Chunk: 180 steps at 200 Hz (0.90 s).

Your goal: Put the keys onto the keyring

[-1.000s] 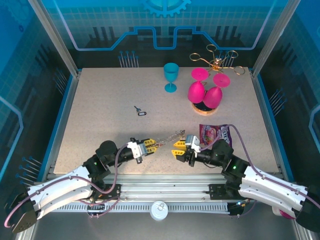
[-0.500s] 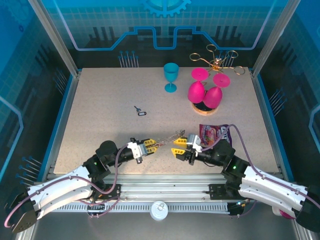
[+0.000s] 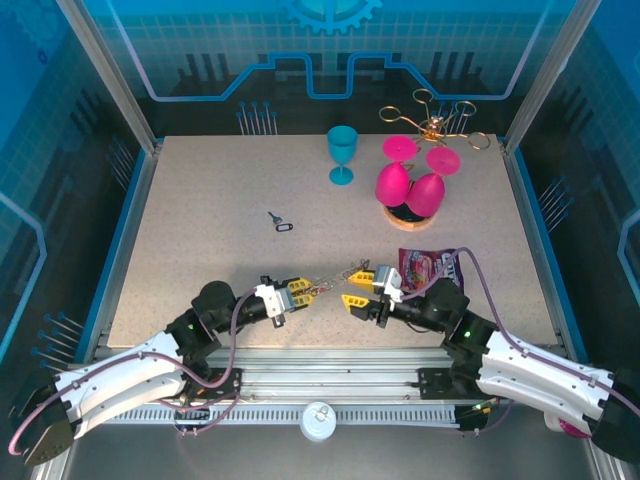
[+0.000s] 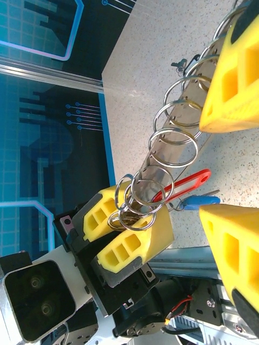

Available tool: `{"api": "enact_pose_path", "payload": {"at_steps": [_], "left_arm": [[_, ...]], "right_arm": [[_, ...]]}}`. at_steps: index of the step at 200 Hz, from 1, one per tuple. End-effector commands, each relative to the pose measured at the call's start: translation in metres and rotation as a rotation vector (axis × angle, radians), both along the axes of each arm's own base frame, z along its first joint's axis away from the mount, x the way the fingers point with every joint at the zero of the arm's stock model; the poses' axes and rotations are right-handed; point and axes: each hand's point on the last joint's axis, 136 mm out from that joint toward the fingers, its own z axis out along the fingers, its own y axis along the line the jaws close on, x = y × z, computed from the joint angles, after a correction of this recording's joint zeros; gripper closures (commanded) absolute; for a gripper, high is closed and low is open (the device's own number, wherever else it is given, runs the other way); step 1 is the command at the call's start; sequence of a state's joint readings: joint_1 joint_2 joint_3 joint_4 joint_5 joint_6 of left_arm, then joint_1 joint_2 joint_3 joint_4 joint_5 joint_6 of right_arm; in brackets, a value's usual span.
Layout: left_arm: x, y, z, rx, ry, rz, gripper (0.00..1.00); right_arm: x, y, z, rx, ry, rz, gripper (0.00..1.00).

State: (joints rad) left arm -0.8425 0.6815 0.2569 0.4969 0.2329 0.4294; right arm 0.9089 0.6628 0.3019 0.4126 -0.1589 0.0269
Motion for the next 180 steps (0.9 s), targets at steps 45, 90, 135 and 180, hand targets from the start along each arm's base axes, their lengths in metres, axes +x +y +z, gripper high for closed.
{"api": "enact_pose_path", "payload": {"at_steps": [45,90,135,180], "left_arm": [[-0.008,-0.005,0.010,-0.003,-0.054,-0.046,1.00],[-0.008,-0.006,0.010,0.000,-0.060,-0.048,1.00],[-0.009,-0.006,0.010,0.001,-0.061,-0.051,1.00],[-0.009,-0.006,0.008,0.009,-0.065,-0.049,1.00]], "right_arm": [[0.000,0.006,0.024,0.080,-0.025,0.018,0.62],[0.004,0.007,0.023,0.083,-0.005,0.005,0.67],[0.009,0.009,0.020,0.078,0.015,-0.015,0.73],[0.018,0.008,0.017,0.077,0.041,-0.058,0.79]]}}
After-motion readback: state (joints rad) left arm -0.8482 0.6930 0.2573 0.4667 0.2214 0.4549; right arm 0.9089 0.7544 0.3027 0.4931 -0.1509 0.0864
